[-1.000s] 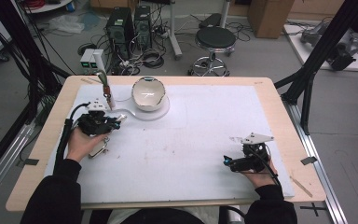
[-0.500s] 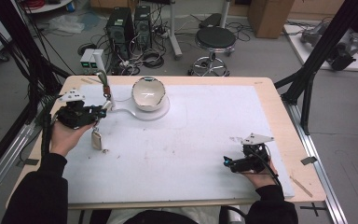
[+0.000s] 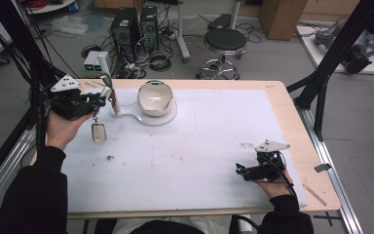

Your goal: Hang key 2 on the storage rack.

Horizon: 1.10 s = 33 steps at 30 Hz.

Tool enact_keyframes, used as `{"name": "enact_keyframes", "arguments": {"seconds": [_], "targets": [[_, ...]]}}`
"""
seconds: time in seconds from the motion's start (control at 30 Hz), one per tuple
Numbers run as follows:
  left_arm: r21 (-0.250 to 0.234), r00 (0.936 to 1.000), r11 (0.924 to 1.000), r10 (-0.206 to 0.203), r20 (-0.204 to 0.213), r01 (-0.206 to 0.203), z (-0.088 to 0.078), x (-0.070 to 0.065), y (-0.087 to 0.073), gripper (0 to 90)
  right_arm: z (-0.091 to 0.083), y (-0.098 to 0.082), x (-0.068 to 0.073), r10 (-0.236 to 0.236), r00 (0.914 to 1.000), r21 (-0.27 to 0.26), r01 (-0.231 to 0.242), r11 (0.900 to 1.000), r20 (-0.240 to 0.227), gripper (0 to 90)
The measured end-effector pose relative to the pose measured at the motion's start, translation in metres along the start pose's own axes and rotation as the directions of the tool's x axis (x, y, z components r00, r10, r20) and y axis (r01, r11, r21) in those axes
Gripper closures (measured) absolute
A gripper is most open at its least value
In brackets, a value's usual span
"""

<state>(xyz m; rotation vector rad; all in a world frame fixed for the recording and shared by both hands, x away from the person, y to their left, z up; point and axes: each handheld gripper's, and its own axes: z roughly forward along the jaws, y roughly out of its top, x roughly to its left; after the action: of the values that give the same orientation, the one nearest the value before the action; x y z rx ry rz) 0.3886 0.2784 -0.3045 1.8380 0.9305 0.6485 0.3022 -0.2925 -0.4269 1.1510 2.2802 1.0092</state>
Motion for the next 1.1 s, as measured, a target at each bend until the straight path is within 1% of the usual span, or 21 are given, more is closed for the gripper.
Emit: {"name": "enact_keyframes", "arguments": {"seconds": [0.1,0.13,0.2,0.23,0.3,0.37,0.47,0.57,0.63,0.7,0.8,0.83,0.87,0.9,1.0,1.1], "targets": [[-0.027,0.9998,0.9995,-0.018,-0.004,0.018,-0.004,0.005,0.003,74.4,0.000,-0.001,-0.001,-0.003,1.0000,-0.001,0.003,1.000,-0.001,0.6],[-0.025,0.9998,0.9995,-0.020,-0.005,0.020,-0.004,0.007,0.004,74.4,0.000,-0.001,-0.001,0.003,1.0000,0.000,-0.003,1.000,-0.003,0.7],[-0.032,0.9997,0.9992,-0.022,-0.012,0.022,-0.006,0.010,0.007,74.4,0.001,-0.001,0.000,0.001,1.0000,0.001,-0.001,1.000,-0.002,0.6],[-0.041,0.9994,0.9987,-0.032,-0.011,0.032,-0.006,0.011,0.009,74.4,0.001,-0.001,-0.001,-0.003,1.0000,-0.001,0.003,1.000,-0.003,0.6],[-0.048,0.9991,0.9981,-0.040,-0.015,0.039,-0.007,0.014,0.012,74.4,0.000,-0.001,0.000,-0.003,1.0000,-0.001,0.003,1.000,-0.003,0.7],[-0.049,0.9990,0.9980,-0.041,-0.020,0.040,-0.007,0.015,0.015,74.4,0.000,-0.001,0.000,0.004,1.0000,0.004,-0.004,1.000,-0.006,0.7],[-0.052,0.9990,0.9981,-0.033,-0.030,0.032,-0.007,0.018,0.020,74.4,0.001,0.000,0.001,0.001,1.0000,0.009,-0.001,1.000,-0.004,0.7],[-0.069,0.9987,0.9970,-0.036,-0.037,0.033,-0.008,0.021,0.024,74.4,0.002,-0.001,0.001,0.004,1.0000,0.012,-0.004,1.000,-0.006,0.6],[-0.079,0.9980,0.9964,-0.036,-0.051,0.032,-0.008,0.023,0.027,74.4,0.002,-0.001,0.001,0.002,1.0000,0.013,-0.002,1.000,-0.006,0.7],[-0.087,0.9973,0.9953,-0.048,-0.055,0.043,-0.007,0.026,0.031,74.4,0.003,-0.001,0.001,0.003,1.0000,0.012,-0.003,1.000,-0.003,0.7],[-0.091,0.9972,0.9950,-0.047,-0.058,0.042,-0.006,0.031,0.035,74.4,0.004,-0.001,0.001,0.001,1.0000,0.016,-0.001,1.000,-0.002,0.7],[-0.086,0.9969,0.9953,-0.049,-0.061,0.044,-0.005,0.034,0.037,74.4,0.004,-0.001,0.002,0.005,1.0000,0.021,-0.005,1.000,-0.005,0.6],[-0.086,0.9969,0.9953,-0.049,-0.061,0.044,-0.005,0.034,0.037,74.4,0.004,-0.001,0.002,0.005,1.0000,0.021,-0.005,1.000,-0.005,0.6],[-0.085,0.9966,0.9956,-0.045,-0.069,0.039,-0.005,0.036,0.038,74.4,0.004,-0.001,0.002,0.000,1.0000,0.019,0.000,1.000,-0.006,0.7],[-0.081,0.9962,0.9960,-0.043,-0.075,0.037,-0.005,0.042,0.039,74.5,0.005,0.000,0.002,-0.006,1.0000,0.018,0.006,1.000,-0.007,0.6],[-0.102,0.9942,0.9944,-0.037,-0.101,0.026,-0.002,0.048,0.038,74.5,0.004,0.001,0.002,-0.001,1.0000,0.018,0.001,1.000,0.000,0.6]]}}
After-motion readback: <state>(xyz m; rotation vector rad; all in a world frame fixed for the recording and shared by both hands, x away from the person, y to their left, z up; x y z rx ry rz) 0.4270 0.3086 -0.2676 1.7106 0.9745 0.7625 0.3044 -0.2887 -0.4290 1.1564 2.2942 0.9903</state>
